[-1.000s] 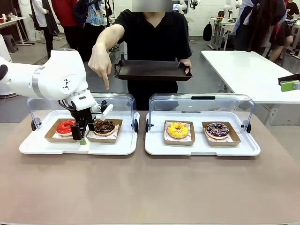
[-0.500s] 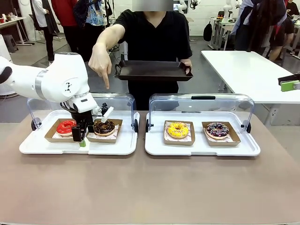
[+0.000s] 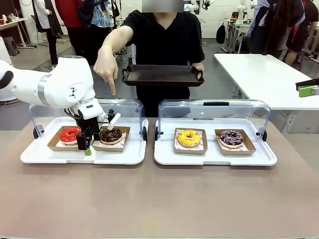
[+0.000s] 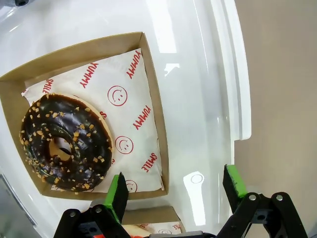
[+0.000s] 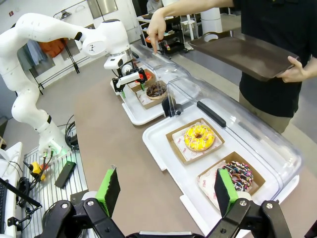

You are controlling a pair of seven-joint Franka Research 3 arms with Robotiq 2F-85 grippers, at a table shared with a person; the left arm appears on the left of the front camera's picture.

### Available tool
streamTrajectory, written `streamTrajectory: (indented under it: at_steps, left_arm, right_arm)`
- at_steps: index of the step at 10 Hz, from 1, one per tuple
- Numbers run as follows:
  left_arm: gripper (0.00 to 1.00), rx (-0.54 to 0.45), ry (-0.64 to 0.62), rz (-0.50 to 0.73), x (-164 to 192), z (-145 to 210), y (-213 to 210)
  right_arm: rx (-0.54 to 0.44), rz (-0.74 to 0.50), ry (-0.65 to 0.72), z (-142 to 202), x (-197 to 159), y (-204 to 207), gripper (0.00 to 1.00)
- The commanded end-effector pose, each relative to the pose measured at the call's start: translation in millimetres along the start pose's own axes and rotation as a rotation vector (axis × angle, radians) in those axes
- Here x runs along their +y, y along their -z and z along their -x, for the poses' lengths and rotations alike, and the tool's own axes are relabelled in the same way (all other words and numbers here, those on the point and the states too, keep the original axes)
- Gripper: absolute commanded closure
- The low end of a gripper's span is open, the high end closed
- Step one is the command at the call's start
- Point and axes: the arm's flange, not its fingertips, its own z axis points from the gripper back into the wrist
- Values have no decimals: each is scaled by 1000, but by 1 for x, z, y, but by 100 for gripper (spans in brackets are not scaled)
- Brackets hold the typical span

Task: Provide the desired donut to the person.
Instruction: Pick up and lift the Paper togo box containing the Donut pointed at by the person.

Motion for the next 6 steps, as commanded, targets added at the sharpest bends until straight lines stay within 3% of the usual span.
streamTrajectory:
  at_steps: [1,5,6]
  left_arm:
    - [0,1,-1,17,6,-2,2]
    - [0,1,-7,36,12,-6,8]
    - [21,2,-10,27,12,-6,8]
  right_arm:
    - [-32,-8,-17,-2,-4,0,0]
    - [-32,-8,-17,-2,-4,0,0]
    - [-32,-8,-17,-2,-4,0,0]
